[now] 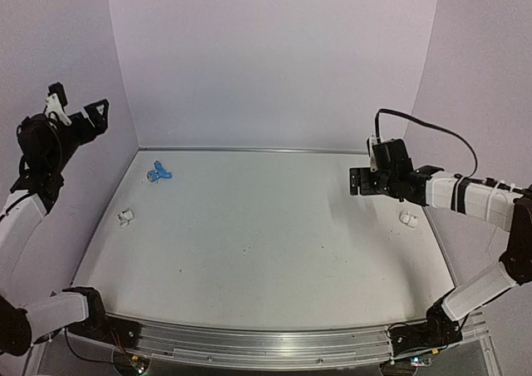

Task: Install the water faucets
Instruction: Pick up the water faucet from the corner of the board.

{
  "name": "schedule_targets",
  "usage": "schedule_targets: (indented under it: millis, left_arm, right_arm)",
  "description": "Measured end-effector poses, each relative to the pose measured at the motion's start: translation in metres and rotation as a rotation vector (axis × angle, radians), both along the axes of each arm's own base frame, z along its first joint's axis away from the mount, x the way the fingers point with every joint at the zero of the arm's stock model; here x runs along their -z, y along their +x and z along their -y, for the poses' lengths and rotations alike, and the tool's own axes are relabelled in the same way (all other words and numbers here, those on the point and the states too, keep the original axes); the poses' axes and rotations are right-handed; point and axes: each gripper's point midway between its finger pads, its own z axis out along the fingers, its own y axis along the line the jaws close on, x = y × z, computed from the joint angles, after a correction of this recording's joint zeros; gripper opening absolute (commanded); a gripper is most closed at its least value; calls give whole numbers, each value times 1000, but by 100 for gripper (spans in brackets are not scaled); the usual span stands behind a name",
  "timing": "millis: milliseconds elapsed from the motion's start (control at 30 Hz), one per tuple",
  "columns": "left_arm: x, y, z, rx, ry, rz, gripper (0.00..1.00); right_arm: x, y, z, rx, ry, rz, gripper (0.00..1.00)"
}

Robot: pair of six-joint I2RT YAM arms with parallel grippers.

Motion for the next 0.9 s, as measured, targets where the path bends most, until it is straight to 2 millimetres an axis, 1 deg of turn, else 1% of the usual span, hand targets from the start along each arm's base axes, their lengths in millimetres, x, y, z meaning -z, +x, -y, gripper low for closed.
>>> schedule_targets:
  millis: [33, 67, 100, 133, 167, 200, 300, 367, 400, 433, 567, 633, 767, 900]
  left_arm:
    - [-29, -10, 3, 10, -1, 75, 100]
    - [-53, -20, 5, 19, -3, 139, 100]
    - [-60, -25, 7, 28, -7, 158, 100]
    - [-58, -24, 9, 39, -15, 151, 100]
    - [-49, -20, 11, 49, -24, 119, 100]
    - [-35, -13, 13, 61, -32, 74, 100]
    - [12, 6, 18, 84, -65, -78, 100]
    - [41, 12, 22, 97, -83, -167, 100]
    - [50, 12, 25, 104, -92, -199, 100]
    - [55, 12, 27, 112, -101, -217, 100]
    - [58, 11, 39, 153, -130, -235, 100]
    - [64, 14, 47, 180, -145, -255, 100]
    - [89, 22, 70, 245, -175, -337, 100]
    - [110, 25, 95, 308, -194, -406, 100]
  right_arm:
    - [14, -3, 2, 2, -20, -40, 98]
    - [25, -7, 4, 4, -37, -74, 98]
    - [29, -9, 6, 5, -44, -88, 98]
    - [28, -8, 6, 9, -43, -87, 98]
    - [25, -7, 6, 12, -38, -81, 98]
    - [22, -4, 6, 15, -32, -73, 98]
    - [15, 1, 4, 19, -19, -56, 98]
    - [15, 3, 3, 20, -16, -53, 98]
    - [17, 4, 3, 21, -16, -57, 98]
    - [19, 5, 3, 23, -17, -63, 98]
    - [31, 16, 3, 31, -22, -102, 98]
    - [39, 22, 4, 38, -22, -121, 98]
    - [50, 32, 9, 69, -18, -147, 98]
    - [56, 41, 13, 82, 10, -162, 98]
